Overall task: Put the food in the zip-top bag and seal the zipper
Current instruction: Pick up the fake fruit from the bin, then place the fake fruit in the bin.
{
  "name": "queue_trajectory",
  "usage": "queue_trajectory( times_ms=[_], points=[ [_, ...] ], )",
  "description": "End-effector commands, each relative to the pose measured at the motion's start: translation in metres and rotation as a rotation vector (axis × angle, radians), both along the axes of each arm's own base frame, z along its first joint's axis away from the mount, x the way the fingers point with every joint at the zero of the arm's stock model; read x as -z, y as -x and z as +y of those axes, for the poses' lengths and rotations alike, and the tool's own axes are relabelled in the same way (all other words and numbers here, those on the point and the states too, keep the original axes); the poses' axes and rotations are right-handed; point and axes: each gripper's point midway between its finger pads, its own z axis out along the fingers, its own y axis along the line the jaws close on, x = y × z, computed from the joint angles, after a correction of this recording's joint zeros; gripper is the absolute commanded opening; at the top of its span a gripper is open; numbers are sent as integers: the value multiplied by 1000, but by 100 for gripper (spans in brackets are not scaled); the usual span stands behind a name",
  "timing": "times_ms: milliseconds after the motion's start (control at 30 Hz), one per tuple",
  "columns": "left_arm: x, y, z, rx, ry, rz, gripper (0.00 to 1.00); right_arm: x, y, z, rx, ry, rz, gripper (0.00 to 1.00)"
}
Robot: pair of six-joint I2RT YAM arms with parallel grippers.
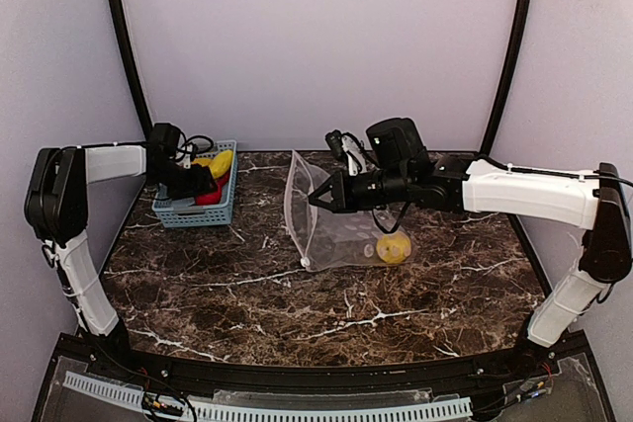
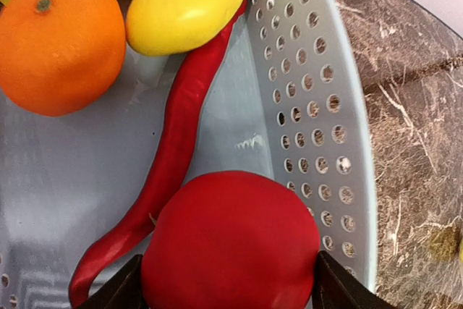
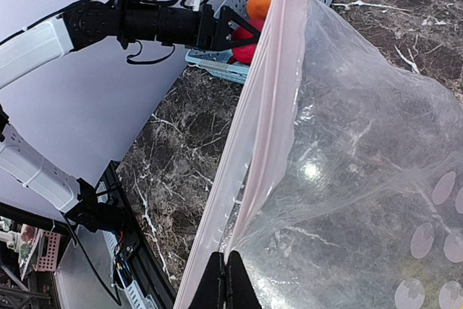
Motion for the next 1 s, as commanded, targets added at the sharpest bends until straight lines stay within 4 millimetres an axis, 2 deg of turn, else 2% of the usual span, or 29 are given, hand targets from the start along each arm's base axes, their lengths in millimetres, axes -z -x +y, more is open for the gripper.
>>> queue_trajectory(
  times_ms=[0,167,300,367,433,533,567,600,633,667,767,933,967],
  points=[
    [-64,-2,12,-33,-12,-183,68,-4,-1,0,6,-15,-12,0],
    [-88,5,13,-32,6,-258,67,-5,-1,-3,16,-11,-14,0],
    [-112,13,4,-1,62,-327,67,-7,-1,-3,18,-11,-15,0],
    [-128,20,-6,44,108,-367,67,-9,-2,-4,23,-9,-17,0],
    [-154,32,-18,114,155,-436,66,-9,-2,-5,26,-3,-21,0],
    [-183,46,-33,203,185,-527,66,-12,-3,-6,32,2,-25,0],
    [-200,56,-43,259,204,-577,66,-13,-3,-6,34,1,-27,0],
    [-205,61,-49,287,214,-594,66,-13,-4,-6,37,4,-28,0],
    [-220,73,-63,351,236,-644,66,-15,-4,-7,40,3,-32,0],
    [-227,79,-70,384,246,-665,66,-16,-5,-7,44,3,-34,0],
    [-254,116,-107,556,304,-756,67,-20,-6,-7,46,2,-42,0],
    [-267,169,-161,772,446,-785,67,-29,-7,-5,37,-7,-58,0],
    [-268,174,-167,791,468,-785,67,-31,-7,-5,37,-9,-60,0]
  ],
)
